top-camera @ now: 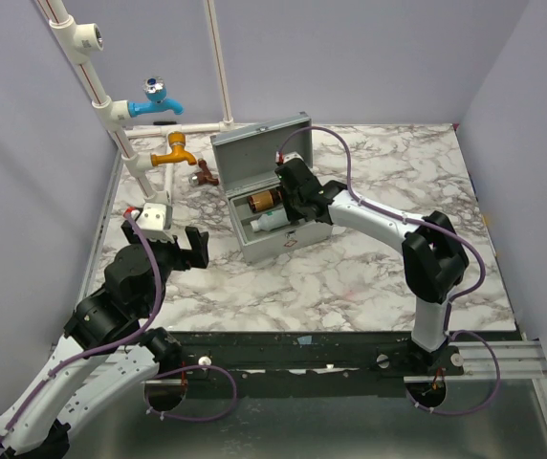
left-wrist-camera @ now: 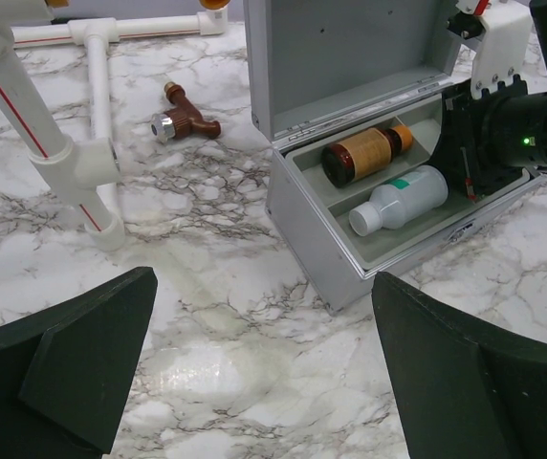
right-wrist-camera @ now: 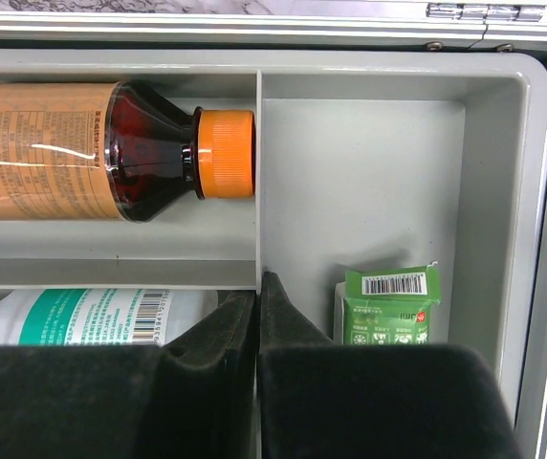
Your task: Organize the medicine kit
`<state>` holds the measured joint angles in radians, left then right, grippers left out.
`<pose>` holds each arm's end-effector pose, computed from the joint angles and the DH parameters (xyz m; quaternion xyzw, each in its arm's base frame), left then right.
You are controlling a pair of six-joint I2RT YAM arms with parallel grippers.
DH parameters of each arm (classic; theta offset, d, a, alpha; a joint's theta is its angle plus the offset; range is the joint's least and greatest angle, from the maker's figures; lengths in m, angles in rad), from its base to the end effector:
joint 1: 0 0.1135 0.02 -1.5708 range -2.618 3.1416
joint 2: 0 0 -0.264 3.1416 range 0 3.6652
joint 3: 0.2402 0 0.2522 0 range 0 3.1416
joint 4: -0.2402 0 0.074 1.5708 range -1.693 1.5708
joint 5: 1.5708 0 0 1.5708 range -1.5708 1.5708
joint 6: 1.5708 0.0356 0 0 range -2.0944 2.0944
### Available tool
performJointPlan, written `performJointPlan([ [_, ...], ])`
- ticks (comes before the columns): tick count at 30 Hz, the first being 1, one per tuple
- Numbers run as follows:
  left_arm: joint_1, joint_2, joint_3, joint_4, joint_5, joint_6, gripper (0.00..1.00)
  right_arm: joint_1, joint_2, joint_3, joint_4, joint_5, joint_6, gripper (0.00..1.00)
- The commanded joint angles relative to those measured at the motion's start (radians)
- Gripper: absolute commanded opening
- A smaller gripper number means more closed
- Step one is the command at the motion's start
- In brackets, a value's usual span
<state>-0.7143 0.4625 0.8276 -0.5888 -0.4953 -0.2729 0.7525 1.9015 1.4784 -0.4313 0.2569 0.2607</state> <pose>0.0820 -0.0487 0.3514 0.0167 0.7729 -0.1178 0.6233 0.3164 0.2838 0.2355 -0.1825 0.9118 0.0638 0.3622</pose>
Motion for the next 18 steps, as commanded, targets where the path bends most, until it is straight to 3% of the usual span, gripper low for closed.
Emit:
performJointPlan([
  [1,0.005,0.005,-0.006,0.016,0.019,0.014,0.99,0.003,-0.049,-0.011,0.02,0.014,-0.006,0.1],
  [10,0.005,0.019,-0.003,0.013,0.032,-0.002,0.99,0.003,-0.117,0.017,0.015,0.091,-0.02,0.3],
  [18,0.005,0.1,0.041,-0.022,0.045,-0.062,0.99,-0.028,-0.161,0.048,0.014,0.223,-0.048,0.35],
])
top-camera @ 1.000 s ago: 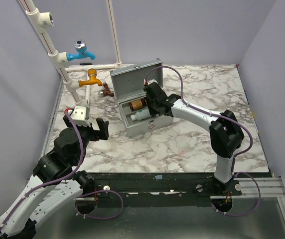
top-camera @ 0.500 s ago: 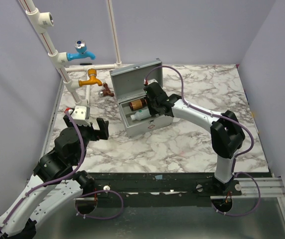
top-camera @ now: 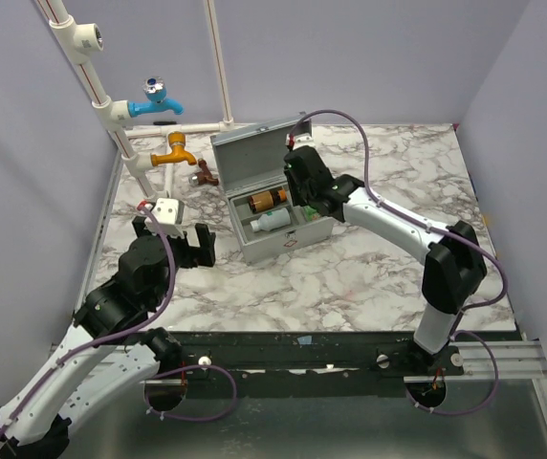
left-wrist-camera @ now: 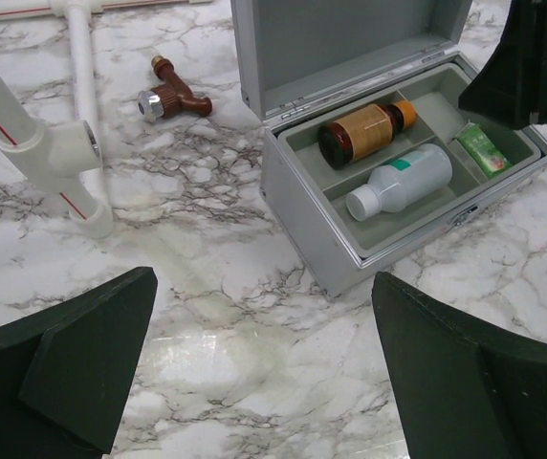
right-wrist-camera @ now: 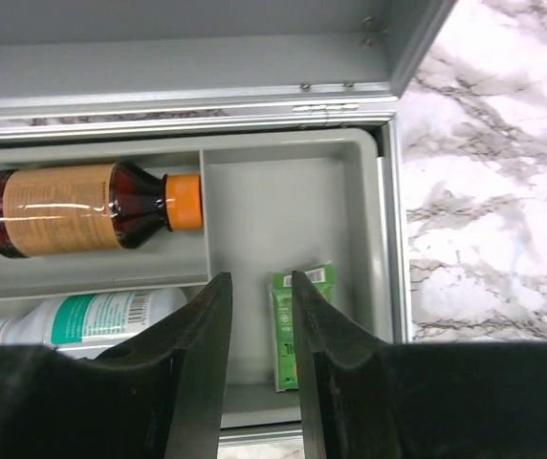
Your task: Organize the medicine kit
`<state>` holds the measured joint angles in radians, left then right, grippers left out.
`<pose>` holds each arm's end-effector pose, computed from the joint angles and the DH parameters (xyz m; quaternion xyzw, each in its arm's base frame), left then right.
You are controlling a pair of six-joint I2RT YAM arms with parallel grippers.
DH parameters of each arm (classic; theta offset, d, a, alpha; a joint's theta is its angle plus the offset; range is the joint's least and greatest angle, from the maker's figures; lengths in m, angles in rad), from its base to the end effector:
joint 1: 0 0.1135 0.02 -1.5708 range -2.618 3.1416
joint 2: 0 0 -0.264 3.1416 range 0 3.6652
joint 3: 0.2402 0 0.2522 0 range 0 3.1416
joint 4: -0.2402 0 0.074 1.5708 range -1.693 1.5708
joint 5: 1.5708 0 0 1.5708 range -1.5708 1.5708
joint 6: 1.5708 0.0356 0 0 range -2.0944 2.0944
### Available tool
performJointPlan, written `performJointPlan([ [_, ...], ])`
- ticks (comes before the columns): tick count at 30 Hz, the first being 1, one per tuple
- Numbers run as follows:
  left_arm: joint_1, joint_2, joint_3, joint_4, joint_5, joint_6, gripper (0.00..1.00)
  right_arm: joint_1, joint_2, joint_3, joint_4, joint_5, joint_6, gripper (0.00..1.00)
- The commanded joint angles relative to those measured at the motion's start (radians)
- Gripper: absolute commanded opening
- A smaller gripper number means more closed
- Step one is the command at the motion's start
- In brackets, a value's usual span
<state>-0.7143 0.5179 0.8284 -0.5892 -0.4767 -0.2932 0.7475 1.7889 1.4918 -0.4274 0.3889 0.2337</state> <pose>0.0916 -0.0578 0.3471 0.0232 0.7885 -0.1173 0.6033 0.3091 0.2681 0.2860 -0.1506 0.8854 0.0344 0.4384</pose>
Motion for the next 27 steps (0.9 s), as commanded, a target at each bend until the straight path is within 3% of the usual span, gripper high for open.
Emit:
performJointPlan([
  [1,0.006,0.06,0.05,-0.028,0.024,-0.049,0.99,-0.034,-0.056,0.033,0.019,0.099,-0.015,0.35],
  [8,0.038,0.196,0.079,-0.065,-0.031,-0.189,0.99,-0.154,-0.081,-0.017,0.119,0.076,0.066,0.34],
  [15,0.165,0.29,0.023,0.007,0.074,-0.308,0.99,-0.289,-0.092,-0.107,0.203,-0.029,0.145,0.34],
  [21,0.269,0.397,-0.017,0.066,0.194,-0.399,0.99,-0.319,-0.07,-0.185,0.247,-0.112,0.17,0.33],
  [27,0.304,0.508,-0.037,0.119,0.259,-0.44,0.92,-0.337,-0.047,-0.247,0.304,-0.213,0.231,0.31],
])
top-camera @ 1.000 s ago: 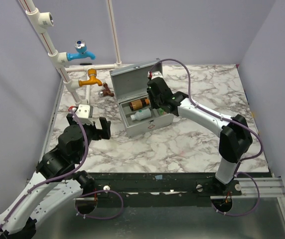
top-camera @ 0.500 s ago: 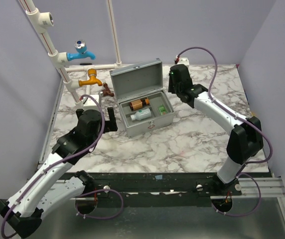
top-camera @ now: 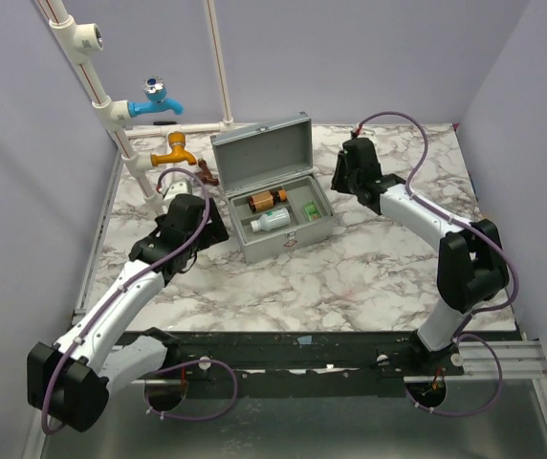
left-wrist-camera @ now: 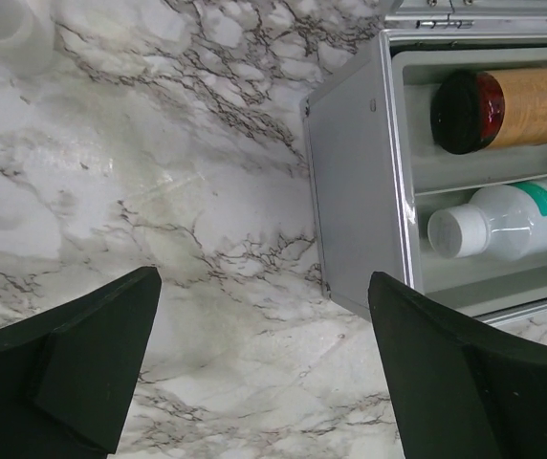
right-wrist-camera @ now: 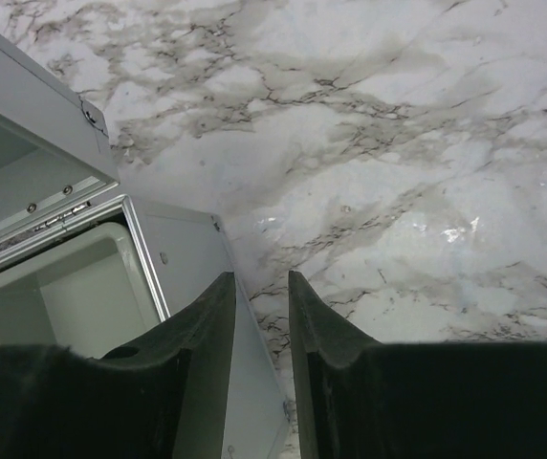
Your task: Organize the medicine kit
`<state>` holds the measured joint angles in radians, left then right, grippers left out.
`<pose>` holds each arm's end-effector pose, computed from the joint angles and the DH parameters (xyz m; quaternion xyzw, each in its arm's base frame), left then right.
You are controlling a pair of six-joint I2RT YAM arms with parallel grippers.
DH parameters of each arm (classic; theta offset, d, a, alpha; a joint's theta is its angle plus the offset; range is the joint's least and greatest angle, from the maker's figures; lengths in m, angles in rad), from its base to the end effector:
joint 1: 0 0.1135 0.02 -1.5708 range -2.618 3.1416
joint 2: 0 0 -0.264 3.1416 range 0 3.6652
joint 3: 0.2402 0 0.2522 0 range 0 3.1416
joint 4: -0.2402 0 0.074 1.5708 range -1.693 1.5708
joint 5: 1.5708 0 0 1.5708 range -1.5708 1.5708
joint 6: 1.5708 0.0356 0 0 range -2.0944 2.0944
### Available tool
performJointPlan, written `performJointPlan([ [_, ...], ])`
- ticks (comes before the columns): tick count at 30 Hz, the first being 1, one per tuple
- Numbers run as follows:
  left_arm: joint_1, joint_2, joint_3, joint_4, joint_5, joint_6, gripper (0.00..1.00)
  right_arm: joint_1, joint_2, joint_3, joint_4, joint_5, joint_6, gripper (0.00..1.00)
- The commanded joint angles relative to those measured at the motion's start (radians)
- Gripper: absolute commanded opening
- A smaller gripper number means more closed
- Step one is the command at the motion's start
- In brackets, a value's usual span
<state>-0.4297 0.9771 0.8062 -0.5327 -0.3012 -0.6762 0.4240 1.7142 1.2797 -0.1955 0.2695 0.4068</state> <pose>0.1919 -0.0763 0.2799 -0.1728 0.8826 -0.1023 0.4250 0.3618 0.1529 0.2623 0.0533 0.8838 0.0717 0.4593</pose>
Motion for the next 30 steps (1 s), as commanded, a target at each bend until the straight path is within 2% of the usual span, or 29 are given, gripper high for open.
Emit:
performJointPlan([
  [1,0.023,0.065,-0.016,0.067,0.087,-0.061,0.91,-0.013,0.034,-0.043,0.08,-0.11,0.063,0.31],
  [13,0.06,0.245,-0.049,0.158,0.179,-0.065,0.83,-0.013,0.043,-0.153,0.148,-0.259,0.08,0.27],
  [23,0.061,0.318,-0.026,0.21,0.244,-0.011,0.8,-0.013,-0.058,-0.302,0.256,-0.467,0.087,0.25],
  [30,0.06,0.332,-0.026,0.244,0.299,0.039,0.79,-0.013,-0.154,-0.408,0.318,-0.511,0.082,0.24],
])
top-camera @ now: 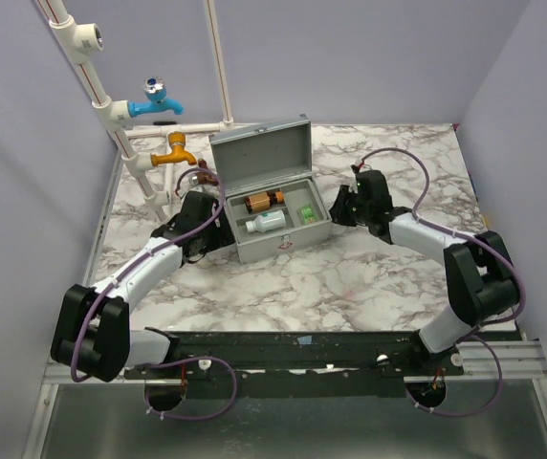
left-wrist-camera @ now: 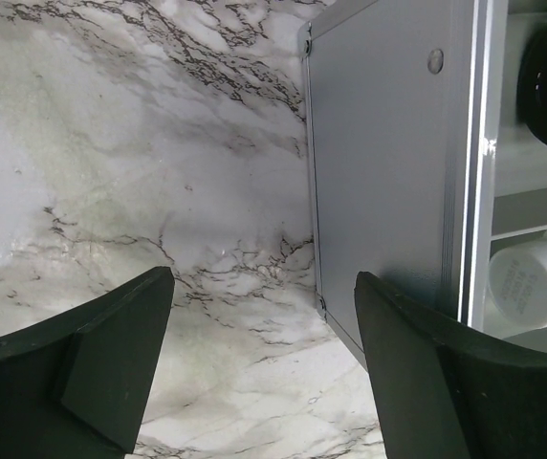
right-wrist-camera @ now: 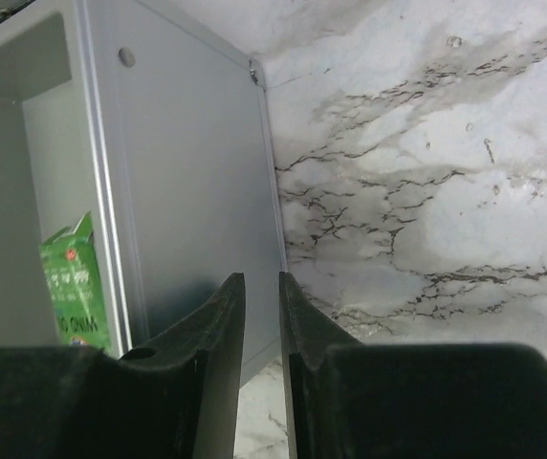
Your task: Organize the medicine kit
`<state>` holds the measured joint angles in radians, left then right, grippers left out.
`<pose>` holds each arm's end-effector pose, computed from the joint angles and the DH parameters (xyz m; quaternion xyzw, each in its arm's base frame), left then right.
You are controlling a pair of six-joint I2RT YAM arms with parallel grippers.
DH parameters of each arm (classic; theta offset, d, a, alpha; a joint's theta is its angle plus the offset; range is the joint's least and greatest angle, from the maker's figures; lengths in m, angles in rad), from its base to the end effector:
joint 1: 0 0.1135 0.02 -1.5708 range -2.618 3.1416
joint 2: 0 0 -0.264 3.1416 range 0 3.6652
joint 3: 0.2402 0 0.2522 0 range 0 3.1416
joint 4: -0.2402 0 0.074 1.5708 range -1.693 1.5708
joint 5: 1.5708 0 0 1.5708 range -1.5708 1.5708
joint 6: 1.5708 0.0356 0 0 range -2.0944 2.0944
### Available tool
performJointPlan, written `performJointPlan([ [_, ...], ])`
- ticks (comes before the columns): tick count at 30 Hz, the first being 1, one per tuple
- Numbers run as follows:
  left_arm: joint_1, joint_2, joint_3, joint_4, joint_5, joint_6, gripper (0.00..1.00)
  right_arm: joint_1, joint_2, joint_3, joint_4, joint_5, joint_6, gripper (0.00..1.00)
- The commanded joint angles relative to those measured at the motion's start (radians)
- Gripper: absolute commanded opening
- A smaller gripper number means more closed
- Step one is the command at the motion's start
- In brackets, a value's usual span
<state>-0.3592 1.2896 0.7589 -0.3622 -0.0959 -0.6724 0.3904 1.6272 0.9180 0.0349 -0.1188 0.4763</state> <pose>0.2418 -0.0872 0.2097 -0.1627 0.9280 -0.1245 0.3112 0.3177 0.1353 0.1948 0.0129 0.8999 0.2302 0.3702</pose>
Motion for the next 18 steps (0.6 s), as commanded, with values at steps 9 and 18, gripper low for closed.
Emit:
performJointPlan([
  [9,-0.015,0.057,0.044,0.101,0.192,0.074,0.76,0.032,-0.215,-0.193,0.165,-0.163,0.02,0.24],
  [18,-0.059,0.095,0.108,0.081,0.151,0.088,0.76,0.037,-0.292,-0.276,0.178,-0.143,0.024,0.24],
])
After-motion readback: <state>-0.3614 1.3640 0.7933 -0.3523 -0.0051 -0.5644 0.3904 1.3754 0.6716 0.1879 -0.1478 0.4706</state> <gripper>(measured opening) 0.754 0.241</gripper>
